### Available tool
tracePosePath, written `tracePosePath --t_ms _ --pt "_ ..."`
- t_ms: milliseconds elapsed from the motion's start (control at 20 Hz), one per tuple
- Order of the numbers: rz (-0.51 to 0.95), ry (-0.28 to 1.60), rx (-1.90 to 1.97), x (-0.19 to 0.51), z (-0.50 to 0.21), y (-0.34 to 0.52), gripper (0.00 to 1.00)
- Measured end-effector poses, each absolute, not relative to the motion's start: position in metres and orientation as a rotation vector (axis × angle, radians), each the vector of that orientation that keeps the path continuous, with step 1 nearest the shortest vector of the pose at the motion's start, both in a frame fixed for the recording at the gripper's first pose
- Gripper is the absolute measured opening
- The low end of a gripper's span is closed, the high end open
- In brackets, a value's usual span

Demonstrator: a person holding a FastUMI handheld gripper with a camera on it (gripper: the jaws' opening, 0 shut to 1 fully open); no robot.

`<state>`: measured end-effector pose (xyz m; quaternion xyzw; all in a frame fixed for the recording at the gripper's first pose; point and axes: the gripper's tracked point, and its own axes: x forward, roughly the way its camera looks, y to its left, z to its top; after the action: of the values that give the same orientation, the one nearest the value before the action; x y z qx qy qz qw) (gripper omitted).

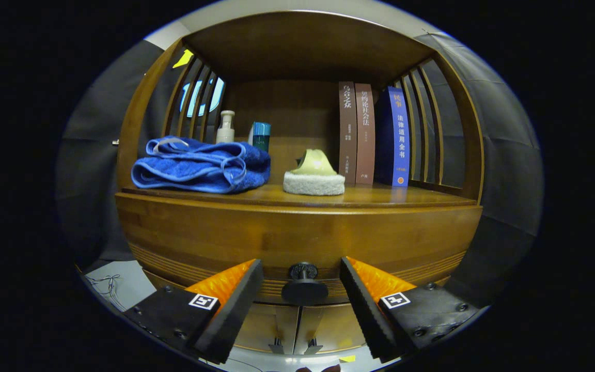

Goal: Pull open the drawer, take out the items inside it, and place them on the countertop above the cabinet.

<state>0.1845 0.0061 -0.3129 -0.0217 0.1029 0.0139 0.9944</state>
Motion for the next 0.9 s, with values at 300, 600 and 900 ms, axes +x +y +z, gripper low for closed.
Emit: tracePosePath --t_ms 300,600,900 --pt "0.062 0.164 -0.040 0.139 -0.247 0.016 0.98" --pt "0.083 0.133 0.002 0.091 -0.188 0.028 0.98" --pt "0.066 0.133 0.030 0.054 -0.127 0.025 0.98"
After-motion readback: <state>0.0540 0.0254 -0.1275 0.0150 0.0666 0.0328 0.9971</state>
